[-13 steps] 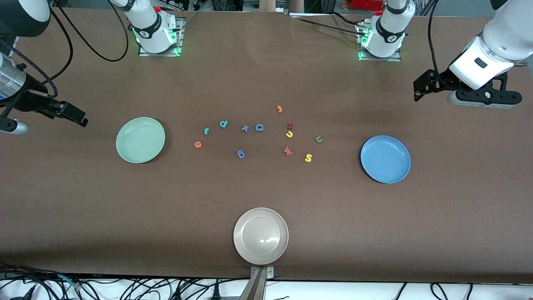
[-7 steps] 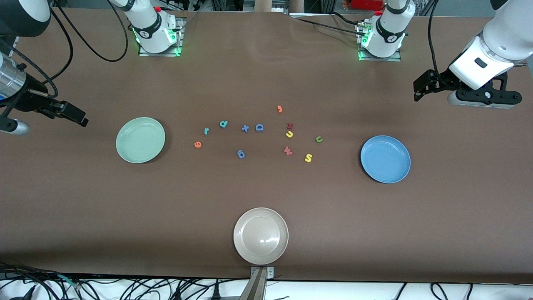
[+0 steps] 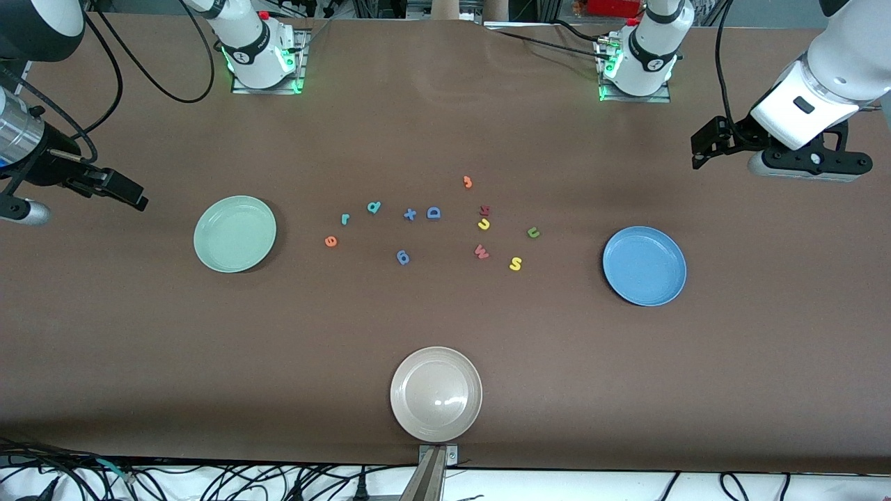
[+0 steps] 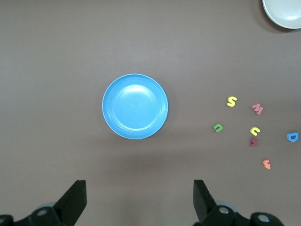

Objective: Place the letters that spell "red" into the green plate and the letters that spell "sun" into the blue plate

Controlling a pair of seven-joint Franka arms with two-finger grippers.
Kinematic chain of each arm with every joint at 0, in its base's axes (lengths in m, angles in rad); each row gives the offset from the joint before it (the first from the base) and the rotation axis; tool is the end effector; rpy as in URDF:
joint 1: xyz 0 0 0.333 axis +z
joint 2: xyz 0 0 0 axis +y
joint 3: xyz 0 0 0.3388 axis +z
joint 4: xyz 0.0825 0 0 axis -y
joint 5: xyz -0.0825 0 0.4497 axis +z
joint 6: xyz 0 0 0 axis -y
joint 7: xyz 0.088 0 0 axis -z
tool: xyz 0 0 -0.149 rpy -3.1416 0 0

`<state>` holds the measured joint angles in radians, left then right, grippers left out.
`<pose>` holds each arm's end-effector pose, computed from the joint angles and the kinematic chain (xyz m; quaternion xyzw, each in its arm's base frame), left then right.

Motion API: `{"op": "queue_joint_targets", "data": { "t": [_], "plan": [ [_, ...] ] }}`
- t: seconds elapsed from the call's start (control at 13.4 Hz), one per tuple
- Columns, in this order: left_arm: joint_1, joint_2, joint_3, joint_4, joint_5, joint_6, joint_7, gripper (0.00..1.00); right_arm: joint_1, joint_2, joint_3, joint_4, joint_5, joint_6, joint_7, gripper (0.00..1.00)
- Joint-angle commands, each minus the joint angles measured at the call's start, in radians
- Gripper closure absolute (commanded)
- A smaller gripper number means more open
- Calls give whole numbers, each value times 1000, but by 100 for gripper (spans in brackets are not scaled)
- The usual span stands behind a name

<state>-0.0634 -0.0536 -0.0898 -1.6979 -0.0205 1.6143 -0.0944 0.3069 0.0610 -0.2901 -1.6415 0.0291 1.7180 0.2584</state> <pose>0.5946 -0.0959 0.5733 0.9994 -0.0287 -0.0160 0.0059 0.6492 0.0188 0.5429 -0.9925 0.1222 -0.0082 0.0069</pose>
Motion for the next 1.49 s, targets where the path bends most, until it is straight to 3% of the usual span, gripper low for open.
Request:
{"op": "queue_joint_targets", "data": {
  "t": [0.0,1.42],
  "plan": [
    [-1,15,1,29,-19,-10,-8,0,-2,7,2,22,0,-20,-2,0],
    [-3,15,1,29,-19,-10,-8,0,4,17,5,14,-25,-20,7,0]
  ]
}}
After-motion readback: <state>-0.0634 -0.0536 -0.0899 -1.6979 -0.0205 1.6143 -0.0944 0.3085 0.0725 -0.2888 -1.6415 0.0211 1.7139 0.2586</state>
